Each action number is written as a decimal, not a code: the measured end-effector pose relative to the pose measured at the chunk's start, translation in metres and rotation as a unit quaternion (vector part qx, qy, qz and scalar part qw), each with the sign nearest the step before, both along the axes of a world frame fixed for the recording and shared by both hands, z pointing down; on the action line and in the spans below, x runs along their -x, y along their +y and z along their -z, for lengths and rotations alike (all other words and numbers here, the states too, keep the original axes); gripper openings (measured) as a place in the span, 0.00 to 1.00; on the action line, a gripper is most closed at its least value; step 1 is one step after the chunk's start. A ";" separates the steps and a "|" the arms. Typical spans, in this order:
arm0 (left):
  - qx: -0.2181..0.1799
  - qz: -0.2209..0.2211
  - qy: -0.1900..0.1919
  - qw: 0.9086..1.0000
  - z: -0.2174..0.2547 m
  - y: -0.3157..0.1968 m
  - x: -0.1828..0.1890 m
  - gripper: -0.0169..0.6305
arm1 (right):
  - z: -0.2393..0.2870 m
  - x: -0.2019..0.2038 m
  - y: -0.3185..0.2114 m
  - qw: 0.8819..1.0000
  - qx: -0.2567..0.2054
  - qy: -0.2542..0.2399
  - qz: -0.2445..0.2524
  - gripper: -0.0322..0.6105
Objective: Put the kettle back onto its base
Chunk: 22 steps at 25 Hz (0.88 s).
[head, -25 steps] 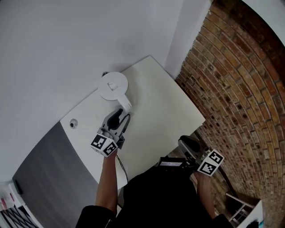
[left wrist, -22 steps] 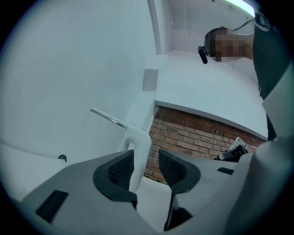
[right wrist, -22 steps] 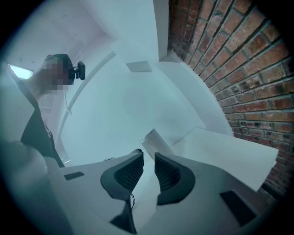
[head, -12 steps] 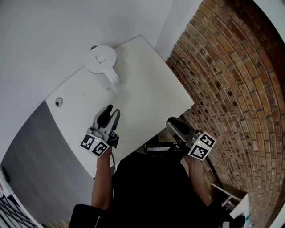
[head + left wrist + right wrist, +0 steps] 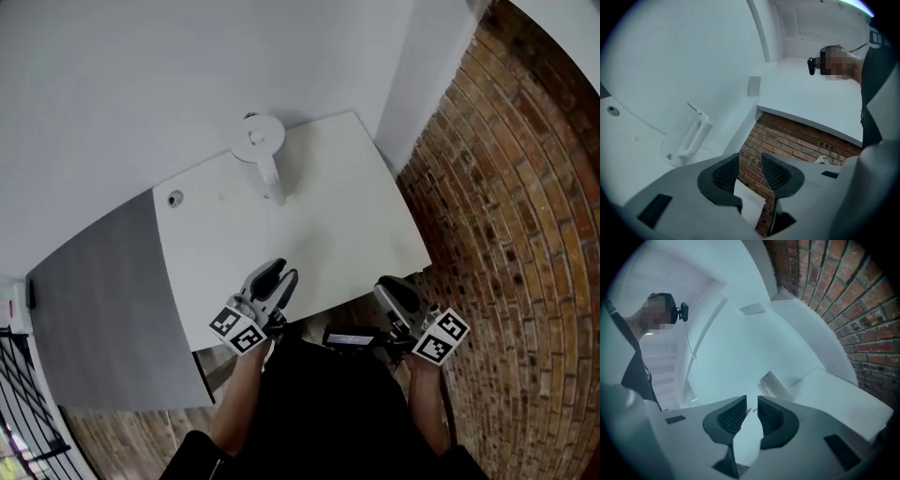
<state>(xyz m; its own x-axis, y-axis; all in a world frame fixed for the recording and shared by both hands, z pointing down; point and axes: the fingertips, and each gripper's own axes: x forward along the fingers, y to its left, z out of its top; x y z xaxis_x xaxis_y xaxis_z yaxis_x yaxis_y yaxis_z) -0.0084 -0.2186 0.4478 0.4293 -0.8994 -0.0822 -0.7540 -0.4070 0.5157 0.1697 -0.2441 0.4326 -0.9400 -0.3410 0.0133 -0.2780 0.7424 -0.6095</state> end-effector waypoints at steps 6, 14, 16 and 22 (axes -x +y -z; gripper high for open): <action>0.002 0.045 0.001 0.999 0.003 0.042 -0.037 0.28 | -0.021 -0.032 0.016 0.998 0.027 -0.034 0.048 0.17; 0.014 0.093 -0.006 0.996 0.007 0.086 -0.048 0.26 | -0.023 -0.024 0.032 0.991 0.037 -0.051 0.118 0.16; 0.011 0.101 -0.005 0.995 0.010 0.092 -0.043 0.26 | -0.020 -0.013 0.035 0.989 0.037 -0.055 0.129 0.16; -0.003 0.112 0.011 0.994 0.015 0.094 -0.023 0.24 | -0.010 0.012 0.037 0.988 0.031 -0.056 0.139 0.14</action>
